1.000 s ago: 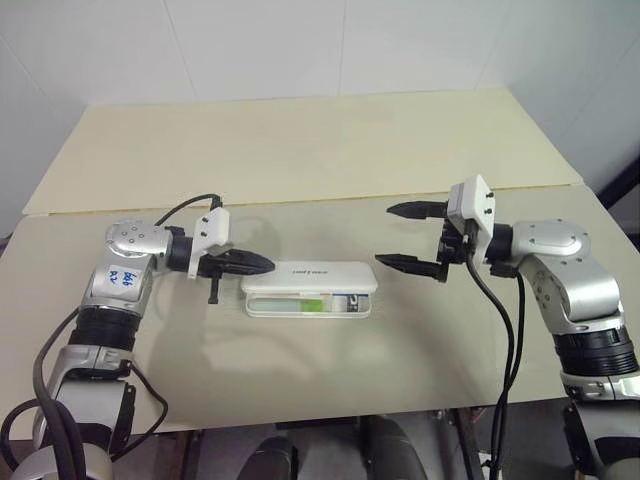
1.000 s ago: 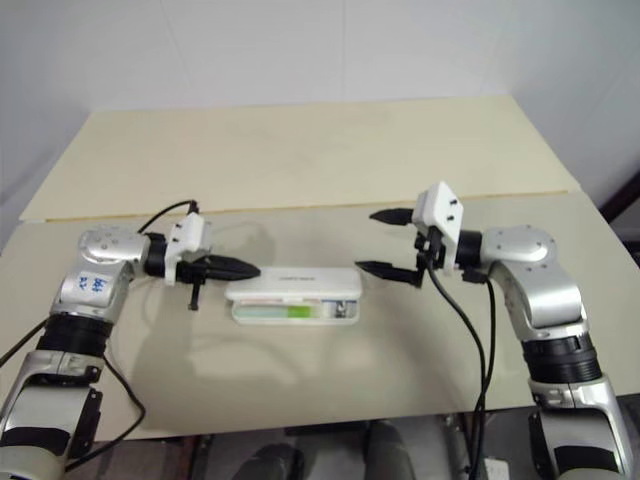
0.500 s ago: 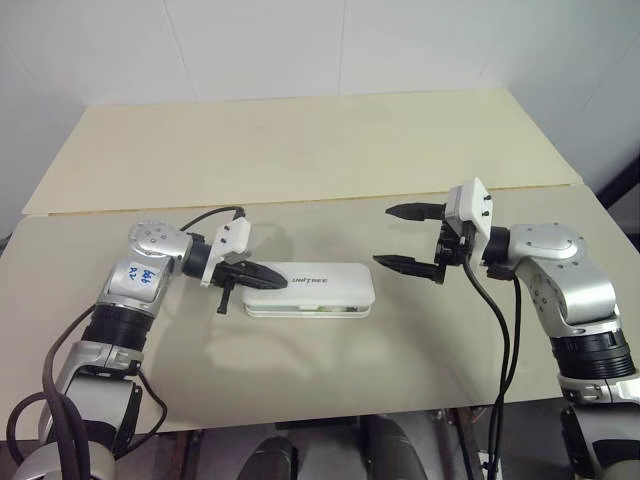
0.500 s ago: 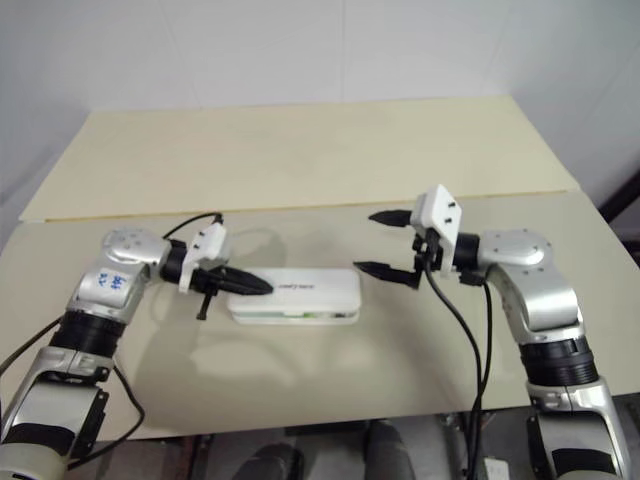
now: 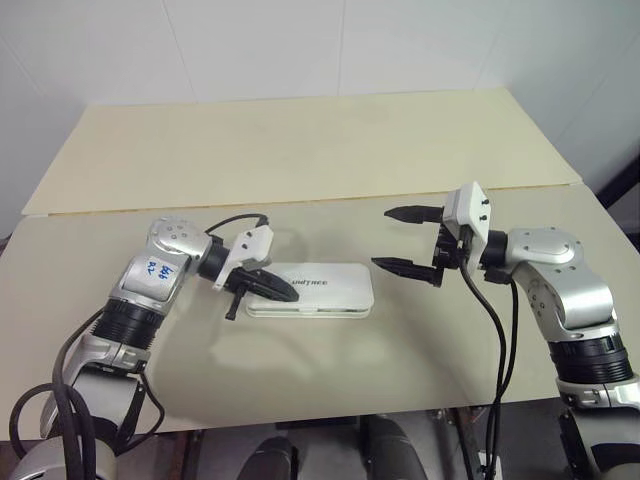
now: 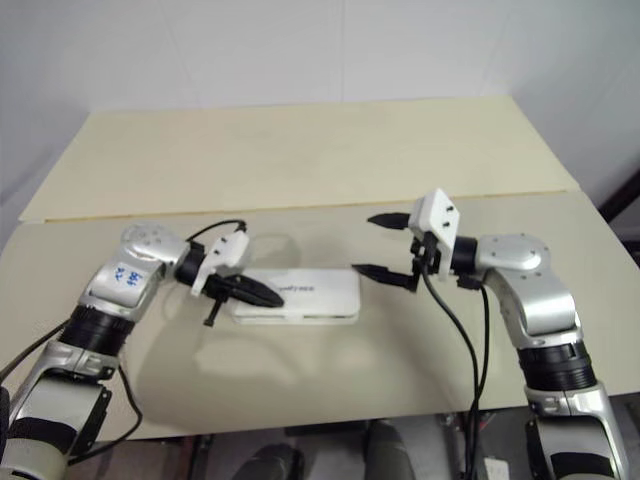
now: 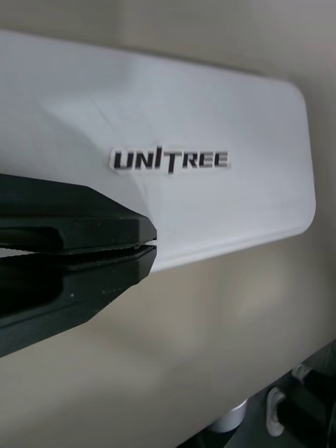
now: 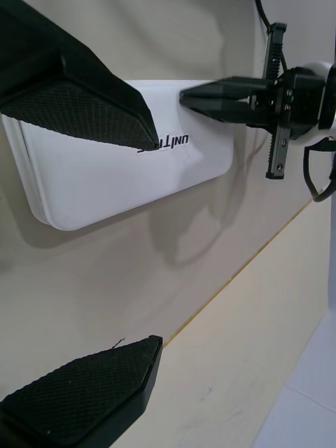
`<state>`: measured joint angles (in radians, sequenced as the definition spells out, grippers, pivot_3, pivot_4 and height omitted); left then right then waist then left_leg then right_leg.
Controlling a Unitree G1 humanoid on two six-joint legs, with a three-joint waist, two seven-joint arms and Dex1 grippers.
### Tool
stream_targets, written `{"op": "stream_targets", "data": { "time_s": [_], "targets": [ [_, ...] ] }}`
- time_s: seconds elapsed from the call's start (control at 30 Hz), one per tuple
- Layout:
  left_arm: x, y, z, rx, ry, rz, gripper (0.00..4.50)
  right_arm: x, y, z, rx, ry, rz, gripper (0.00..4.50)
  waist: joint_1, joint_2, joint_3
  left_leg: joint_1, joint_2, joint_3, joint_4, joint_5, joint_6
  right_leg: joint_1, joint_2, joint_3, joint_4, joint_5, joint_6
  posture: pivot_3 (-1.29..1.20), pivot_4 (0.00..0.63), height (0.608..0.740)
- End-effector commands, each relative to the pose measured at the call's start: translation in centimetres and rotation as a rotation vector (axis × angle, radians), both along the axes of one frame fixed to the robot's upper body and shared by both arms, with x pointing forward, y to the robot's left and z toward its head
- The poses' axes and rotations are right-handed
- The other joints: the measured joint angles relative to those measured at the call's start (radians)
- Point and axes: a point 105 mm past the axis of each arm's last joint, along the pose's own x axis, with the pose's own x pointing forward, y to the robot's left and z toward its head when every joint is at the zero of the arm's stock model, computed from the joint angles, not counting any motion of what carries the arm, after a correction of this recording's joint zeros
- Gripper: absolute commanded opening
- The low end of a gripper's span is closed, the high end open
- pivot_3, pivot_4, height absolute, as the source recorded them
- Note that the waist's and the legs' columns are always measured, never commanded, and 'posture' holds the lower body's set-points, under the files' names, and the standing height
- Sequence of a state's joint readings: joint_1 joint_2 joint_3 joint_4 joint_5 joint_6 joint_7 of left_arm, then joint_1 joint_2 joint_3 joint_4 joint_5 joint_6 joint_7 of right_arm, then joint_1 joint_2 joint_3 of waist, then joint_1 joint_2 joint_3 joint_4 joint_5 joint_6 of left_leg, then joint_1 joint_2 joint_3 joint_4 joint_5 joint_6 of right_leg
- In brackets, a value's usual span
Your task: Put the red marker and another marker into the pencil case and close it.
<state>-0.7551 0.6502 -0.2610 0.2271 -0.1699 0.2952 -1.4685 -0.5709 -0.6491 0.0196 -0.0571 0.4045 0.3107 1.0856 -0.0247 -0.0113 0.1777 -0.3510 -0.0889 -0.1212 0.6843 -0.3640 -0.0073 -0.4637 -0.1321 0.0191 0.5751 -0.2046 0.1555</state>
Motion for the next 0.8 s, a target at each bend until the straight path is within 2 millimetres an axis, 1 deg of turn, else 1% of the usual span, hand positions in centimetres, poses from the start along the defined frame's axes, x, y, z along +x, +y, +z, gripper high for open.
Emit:
{"op": "stream_targets", "data": {
  "time_s": [0.03, 0.43, 0.7, 0.8],
  "targets": [
    [-0.3, -0.2, 0.2, 0.048, -0.026, -0.016, 0.05, -0.5, 0.2, 1.3, 0.028, -0.052, 0.011, 4.50, 0.000, 0.000, 0.000, 0.000, 0.000, 0.000, 0.000, 0.000, 0.000, 0.000, 0.000, 0.000, 0.000, 0.000, 0.000, 0.00, 0.150, 0.740],
    [2.4, -1.7, -0.4, 0.034, -0.153, 0.093, 0.05, -0.5, 0.4, 1.5, 0.035, -0.057, 0.011, 4.50, 0.004, 0.000, 0.000, 0.000, 0.000, 0.000, 0.000, 0.000, 0.000, 0.000, 0.000, 0.000, 0.000, 0.000, 0.000, 0.00, 0.150, 0.740],
    [2.0, -2.3, -1.2, 0.042, -0.153, 0.075, 0.05, -0.4, 0.3, 1.7, 0.031, -0.060, 0.009, 4.50, 0.018, 0.000, 0.000, 0.000, 0.000, 0.000, 0.001, 0.000, -0.001, 0.000, 0.000, 0.000, 0.000, 0.001, -0.001, 0.00, 0.150, 0.740],
    [2.0, -2.3, -1.0, 0.025, -0.166, 0.076, 0.05, -0.3, 0.3, 1.7, 0.032, -0.060, 0.010, 4.50, 0.021, 0.000, 0.000, 0.000, 0.000, 0.000, 0.001, 0.001, -0.001, 0.000, 0.000, 0.000, 0.000, 0.001, -0.001, 0.00, 0.150, 0.740]
  ]
}}
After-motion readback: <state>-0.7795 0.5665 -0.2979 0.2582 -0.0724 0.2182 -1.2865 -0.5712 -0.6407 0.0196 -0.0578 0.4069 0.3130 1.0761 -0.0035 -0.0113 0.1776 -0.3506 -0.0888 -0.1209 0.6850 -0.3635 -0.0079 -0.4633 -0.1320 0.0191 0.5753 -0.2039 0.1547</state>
